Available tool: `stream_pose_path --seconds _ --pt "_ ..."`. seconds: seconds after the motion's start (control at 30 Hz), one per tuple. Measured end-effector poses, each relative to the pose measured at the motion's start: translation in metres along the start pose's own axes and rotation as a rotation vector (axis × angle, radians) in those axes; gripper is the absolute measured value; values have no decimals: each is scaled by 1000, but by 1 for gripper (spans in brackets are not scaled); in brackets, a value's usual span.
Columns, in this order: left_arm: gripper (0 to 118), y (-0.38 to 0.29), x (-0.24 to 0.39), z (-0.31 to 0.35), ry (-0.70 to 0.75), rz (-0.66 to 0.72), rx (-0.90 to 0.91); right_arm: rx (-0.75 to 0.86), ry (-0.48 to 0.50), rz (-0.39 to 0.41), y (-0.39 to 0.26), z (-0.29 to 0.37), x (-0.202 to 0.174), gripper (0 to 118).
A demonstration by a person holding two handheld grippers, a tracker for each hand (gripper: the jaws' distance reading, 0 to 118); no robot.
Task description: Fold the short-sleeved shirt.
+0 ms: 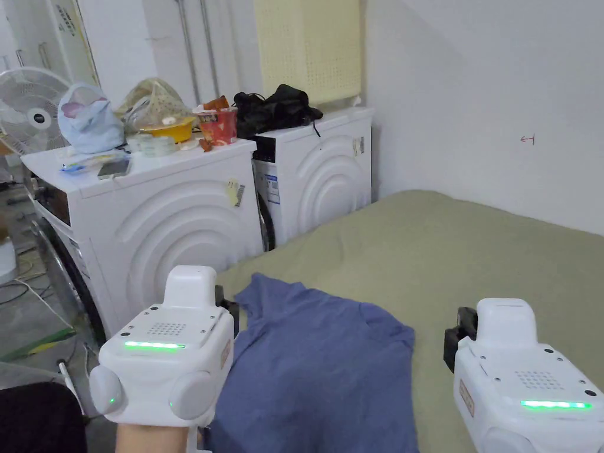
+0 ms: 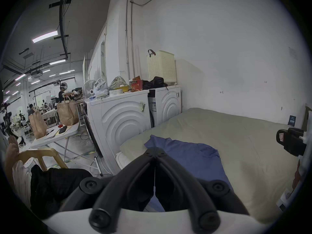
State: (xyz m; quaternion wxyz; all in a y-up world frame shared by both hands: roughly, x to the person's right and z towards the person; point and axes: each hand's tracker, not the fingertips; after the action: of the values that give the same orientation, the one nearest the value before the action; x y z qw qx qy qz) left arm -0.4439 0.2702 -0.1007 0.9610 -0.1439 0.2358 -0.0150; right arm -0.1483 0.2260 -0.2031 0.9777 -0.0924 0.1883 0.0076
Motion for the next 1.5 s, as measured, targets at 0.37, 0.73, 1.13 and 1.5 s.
stream_pose_path --seconds 0.37,0.73,1.13,1.5 --pt "0 -24 35 -92 -125 10 -150 -71 -16 13 -26 -24 10 0" --pt "0 -86 129 -253 -298 -45 -634 -181 -30 4 -69 -76 32 0" --pt "110 -103 167 -277 -332 -72 -807 -244 -73 -6 -97 -81 57 0" --pt "0 -128 185 -310 -276 -188 -770 -270 -144 -5 -98 -35 87 0"
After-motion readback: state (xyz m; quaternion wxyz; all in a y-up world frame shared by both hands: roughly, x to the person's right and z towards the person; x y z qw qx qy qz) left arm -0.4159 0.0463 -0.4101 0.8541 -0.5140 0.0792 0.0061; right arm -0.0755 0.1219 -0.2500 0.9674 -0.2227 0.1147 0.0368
